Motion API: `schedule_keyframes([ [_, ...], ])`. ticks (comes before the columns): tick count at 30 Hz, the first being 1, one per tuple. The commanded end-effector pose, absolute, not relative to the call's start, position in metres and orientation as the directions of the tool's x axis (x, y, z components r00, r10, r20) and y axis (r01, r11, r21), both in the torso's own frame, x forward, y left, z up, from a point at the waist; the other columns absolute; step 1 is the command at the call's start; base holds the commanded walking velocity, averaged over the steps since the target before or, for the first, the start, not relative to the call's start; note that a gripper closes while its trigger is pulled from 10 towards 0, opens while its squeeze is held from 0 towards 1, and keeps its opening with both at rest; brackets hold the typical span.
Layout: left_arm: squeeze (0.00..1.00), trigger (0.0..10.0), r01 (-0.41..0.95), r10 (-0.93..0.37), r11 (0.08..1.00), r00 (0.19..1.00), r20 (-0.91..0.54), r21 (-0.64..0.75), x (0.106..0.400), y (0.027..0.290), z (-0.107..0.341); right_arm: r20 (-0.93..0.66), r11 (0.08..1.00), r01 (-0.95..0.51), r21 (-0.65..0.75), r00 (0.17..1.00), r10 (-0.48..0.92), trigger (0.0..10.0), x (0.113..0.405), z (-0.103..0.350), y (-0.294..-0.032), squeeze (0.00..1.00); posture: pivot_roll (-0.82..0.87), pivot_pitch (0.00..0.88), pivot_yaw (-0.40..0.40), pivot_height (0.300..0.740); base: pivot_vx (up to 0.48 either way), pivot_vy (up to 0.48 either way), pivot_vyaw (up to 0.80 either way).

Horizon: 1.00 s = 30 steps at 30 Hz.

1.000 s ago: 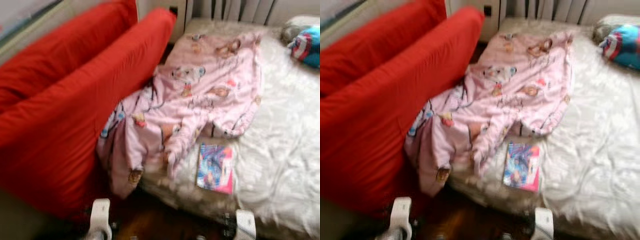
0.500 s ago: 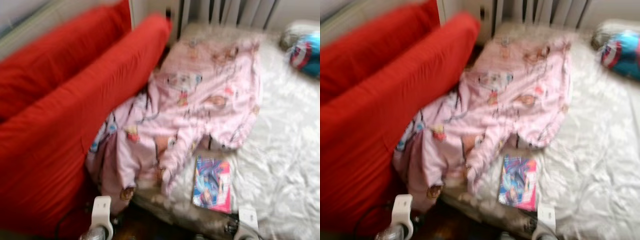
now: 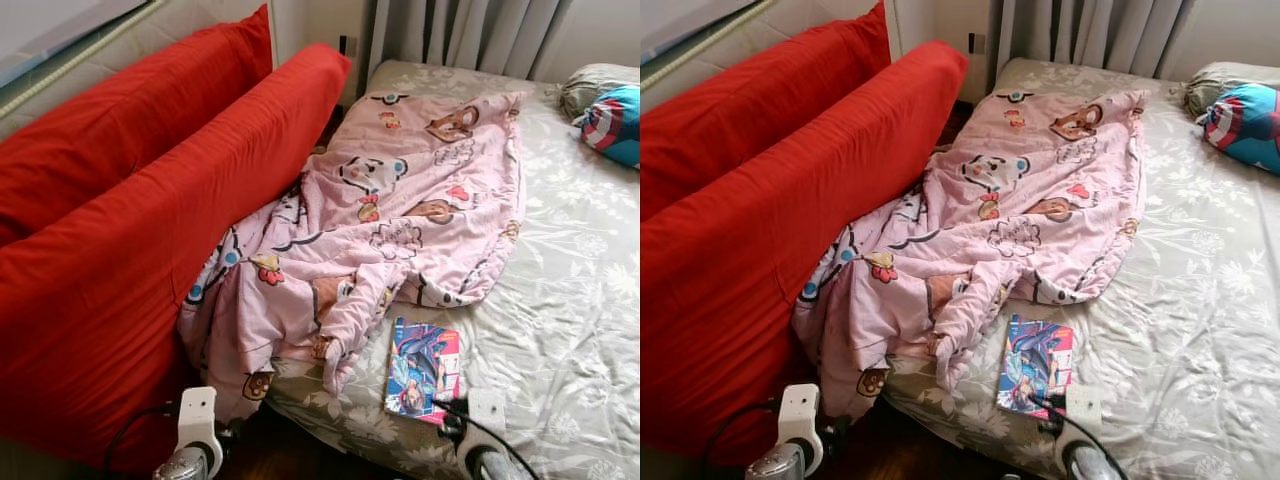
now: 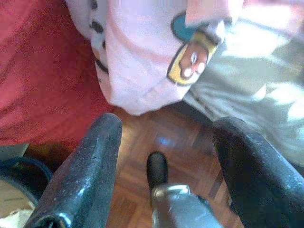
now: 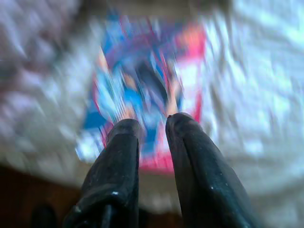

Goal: Clean up the room

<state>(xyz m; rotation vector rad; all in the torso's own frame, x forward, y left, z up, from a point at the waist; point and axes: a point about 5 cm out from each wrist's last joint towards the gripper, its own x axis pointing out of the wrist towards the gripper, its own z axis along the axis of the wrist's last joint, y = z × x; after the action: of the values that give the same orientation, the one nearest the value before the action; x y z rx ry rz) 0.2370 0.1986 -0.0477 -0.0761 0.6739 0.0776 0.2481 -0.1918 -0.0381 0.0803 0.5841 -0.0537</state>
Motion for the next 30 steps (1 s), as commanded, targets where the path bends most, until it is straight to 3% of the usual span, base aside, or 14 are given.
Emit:
schedule_keyframes([
  [1,0.0,10.0,-0.121,0.05,0.99,0.768,-0.638,-0.067,0.231,0.198,-0.052,-0.529,0.998,0.034,0.053,0.849,-0.001,10.0,0.249,-0.036,-0.188,0.0,-0.02,0.086,0.02,0.74,0.0,0.0,0.0],
  [3,0.0,10.0,-0.146,0.062,0.985,0.786,-0.616,-0.087,0.232,0.197,-0.05,-0.434,0.997,-0.008,0.074,0.9,0.039,10.0,0.261,-0.023,-0.184,0.0,-0.04,0.066,0.025,0.74,0.0,0.0,0.0],
  [10,0.0,10.0,-0.155,0.074,0.984,0.801,-0.594,-0.086,0.233,0.195,-0.049,-0.331,0.996,-0.049,0.074,0.941,0.07,10.0,0.27,-0.009,-0.184,0.0,-0.03,0.062,0.004,0.74,0.0,0.0,0.0],
  [12,0.0,10.0,-0.143,0.119,0.989,0.924,-0.363,-0.039,0.257,0.208,-0.017,-0.26,0.996,0.012,0.09,0.965,0.012,10.0,0.274,0.002,-0.195,0.0,-0.01,0.066,-0.035,0.74,0.0,0.0,0.0],
  [14,0.0,10.0,-0.136,0.134,0.991,0.972,-0.192,0.0,0.269,0.216,0.008,-0.219,0.994,0.038,0.098,0.976,-0.016,10.0,0.277,0.008,-0.2,0.0,0.0,0.075,-0.039,0.74,0.0,0.0,0.0],
  [30,0.0,10.0,-0.13,0.13,0.991,0.991,-0.024,0.007,0.267,0.231,0.036,-0.149,0.991,0.076,0.113,0.987,-0.058,10.0,0.277,0.015,-0.195,0.0,0.01,0.059,0.001,0.74,0.0,0.0,0.0],
])
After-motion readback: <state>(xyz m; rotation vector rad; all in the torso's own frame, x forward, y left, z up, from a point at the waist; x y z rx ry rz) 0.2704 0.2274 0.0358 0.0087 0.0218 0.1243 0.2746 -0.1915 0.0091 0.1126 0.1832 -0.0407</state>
